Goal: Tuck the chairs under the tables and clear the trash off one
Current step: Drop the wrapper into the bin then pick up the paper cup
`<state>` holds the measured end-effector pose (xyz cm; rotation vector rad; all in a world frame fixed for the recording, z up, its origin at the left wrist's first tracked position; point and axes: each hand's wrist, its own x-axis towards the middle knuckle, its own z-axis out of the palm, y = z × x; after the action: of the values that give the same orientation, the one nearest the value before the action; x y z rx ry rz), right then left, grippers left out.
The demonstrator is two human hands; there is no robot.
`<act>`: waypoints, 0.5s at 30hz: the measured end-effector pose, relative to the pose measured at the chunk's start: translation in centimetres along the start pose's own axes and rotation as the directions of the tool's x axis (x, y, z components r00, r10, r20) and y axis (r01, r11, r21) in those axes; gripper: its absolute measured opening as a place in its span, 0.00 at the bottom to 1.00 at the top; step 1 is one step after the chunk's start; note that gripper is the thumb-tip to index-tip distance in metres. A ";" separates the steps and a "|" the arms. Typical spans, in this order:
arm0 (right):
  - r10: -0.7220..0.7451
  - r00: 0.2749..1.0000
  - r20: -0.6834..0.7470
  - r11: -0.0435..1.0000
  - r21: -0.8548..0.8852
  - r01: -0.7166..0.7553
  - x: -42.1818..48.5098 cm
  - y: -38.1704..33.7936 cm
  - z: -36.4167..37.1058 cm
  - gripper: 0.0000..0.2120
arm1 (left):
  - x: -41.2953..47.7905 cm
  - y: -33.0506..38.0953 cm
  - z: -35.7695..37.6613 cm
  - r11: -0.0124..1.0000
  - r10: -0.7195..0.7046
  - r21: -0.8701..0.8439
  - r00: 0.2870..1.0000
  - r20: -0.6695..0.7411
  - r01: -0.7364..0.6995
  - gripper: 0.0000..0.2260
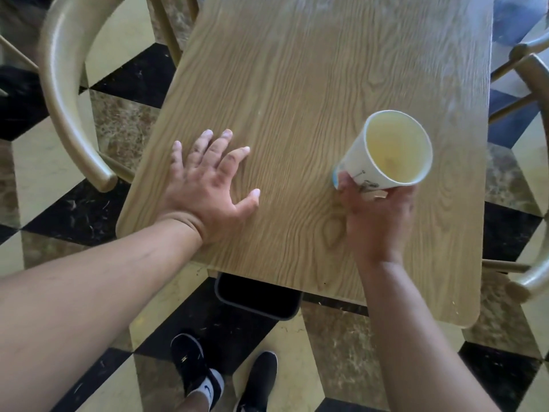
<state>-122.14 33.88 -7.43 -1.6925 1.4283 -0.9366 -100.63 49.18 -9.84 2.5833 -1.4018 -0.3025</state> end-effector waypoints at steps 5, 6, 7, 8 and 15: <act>-0.055 0.966 0.254 0.998 -0.021 0.062 -4.4 -1.7 1.9 0.33 | 0.0 0.0 -0.2 1.000 -0.001 0.010 1.000 0.025 0.001 0.36; -0.080 0.943 0.322 0.995 -0.033 0.096 -5.6 -1.9 2.1 0.32 | 0.0 0.1 -0.4 1.000 -0.001 0.011 0.999 0.032 0.001 0.37; -0.111 0.916 0.386 0.989 -0.047 0.140 -6.9 -2.2 2.1 0.31 | 0.0 0.1 -0.6 1.000 -0.001 0.007 0.999 0.044 0.000 0.38; -0.138 0.888 0.439 0.983 -0.052 0.178 -8.2 -2.4 1.9 0.30 | 0.0 0.1 -0.7 1.000 0.000 -0.001 0.998 0.059 0.000 0.40; -0.345 0.655 0.673 0.905 0.054 0.422 -14.5 -2.1 -2.2 0.35 | -0.2 0.2 -0.2 1.000 -0.001 0.007 1.000 0.003 0.001 0.34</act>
<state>-124.89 48.37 -5.68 -2.1683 0.6410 -0.3550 -100.88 49.23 -9.61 2.5901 -1.4058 -0.3015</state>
